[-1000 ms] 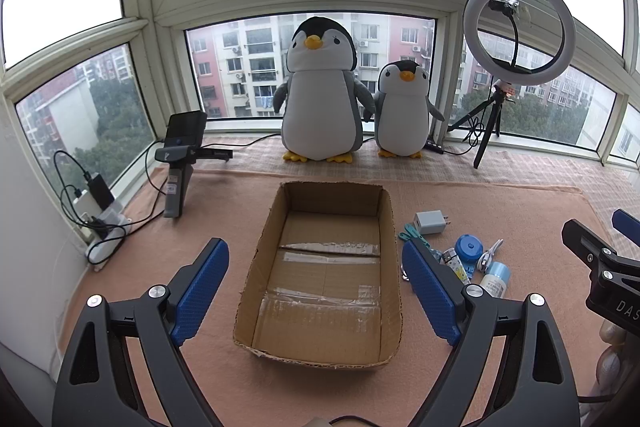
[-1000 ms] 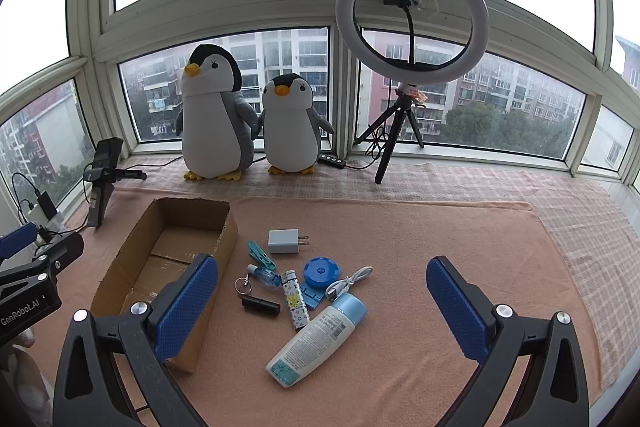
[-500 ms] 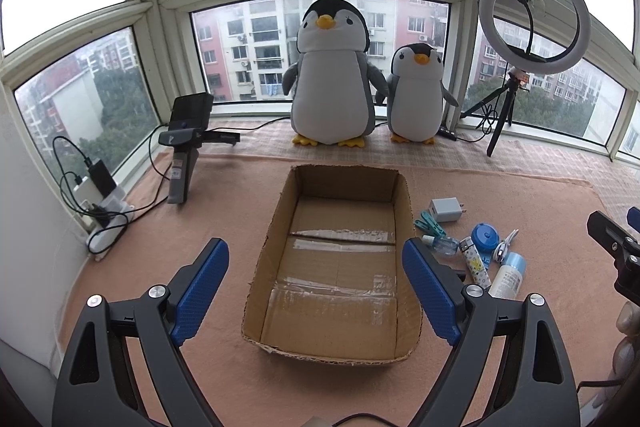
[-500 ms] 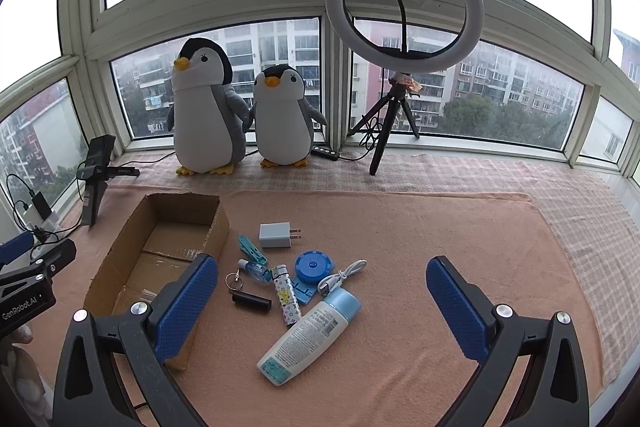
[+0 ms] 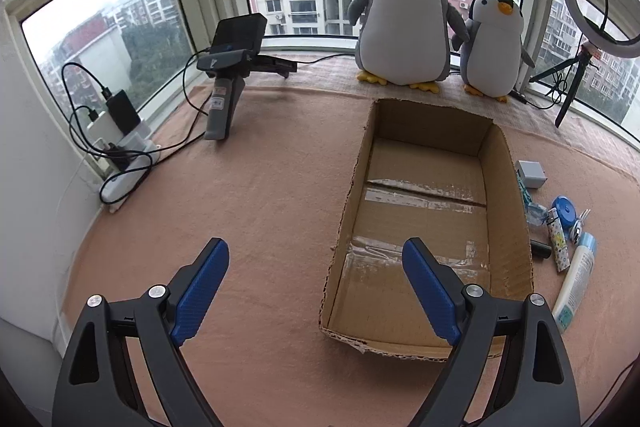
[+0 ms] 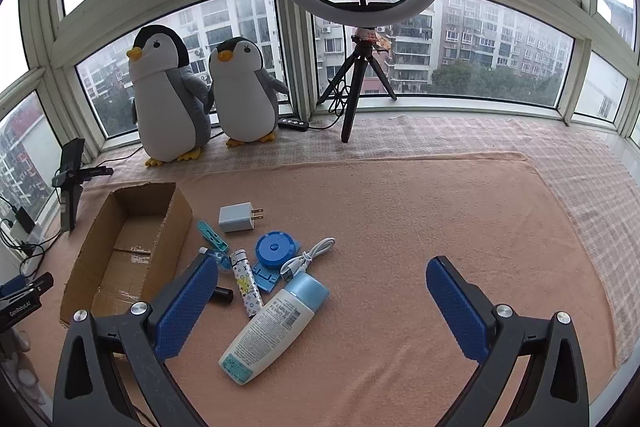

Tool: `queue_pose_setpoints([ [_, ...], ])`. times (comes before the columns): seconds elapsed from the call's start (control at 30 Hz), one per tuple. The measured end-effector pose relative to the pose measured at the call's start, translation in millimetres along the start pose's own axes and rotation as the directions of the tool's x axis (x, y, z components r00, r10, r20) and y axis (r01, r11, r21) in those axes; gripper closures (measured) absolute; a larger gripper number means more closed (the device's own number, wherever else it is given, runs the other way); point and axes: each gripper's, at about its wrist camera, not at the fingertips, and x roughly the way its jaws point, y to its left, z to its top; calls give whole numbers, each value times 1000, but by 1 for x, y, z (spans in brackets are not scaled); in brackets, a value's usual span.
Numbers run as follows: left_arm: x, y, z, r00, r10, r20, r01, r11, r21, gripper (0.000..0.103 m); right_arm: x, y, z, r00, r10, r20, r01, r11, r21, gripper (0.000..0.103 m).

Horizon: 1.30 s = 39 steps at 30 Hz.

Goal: Organize rigid objects
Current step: 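Move the right tool toward the scattered items beside the box, then close the right gripper around the white-and-blue lotion bottle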

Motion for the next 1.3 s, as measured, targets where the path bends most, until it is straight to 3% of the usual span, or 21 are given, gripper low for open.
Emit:
queue_pose_setpoints([
  [0.43, 55, 6, -12, 993, 11, -116, -12, 1000, -12, 23, 59, 3, -21, 980, 71, -184, -62, 997, 54, 0],
  [0.77, 72, -3, -17, 989, 5, -145, -3, 1000, 12, 48, 95, 13, -42, 949, 86, -304, -67, 995, 73, 6],
  [0.9, 76, -6, -20, 988, 1, -154, 3, 1000, 22, 55, 104, 19, -47, 943, 64, -326, -50, 997, 51, 8],
  [1.3, 84, -8, -24, 987, -12, -162, 15, 1000, 21, 56, 128, 43, -58, 933, -42, -359, 13, 997, -81, 9],
])
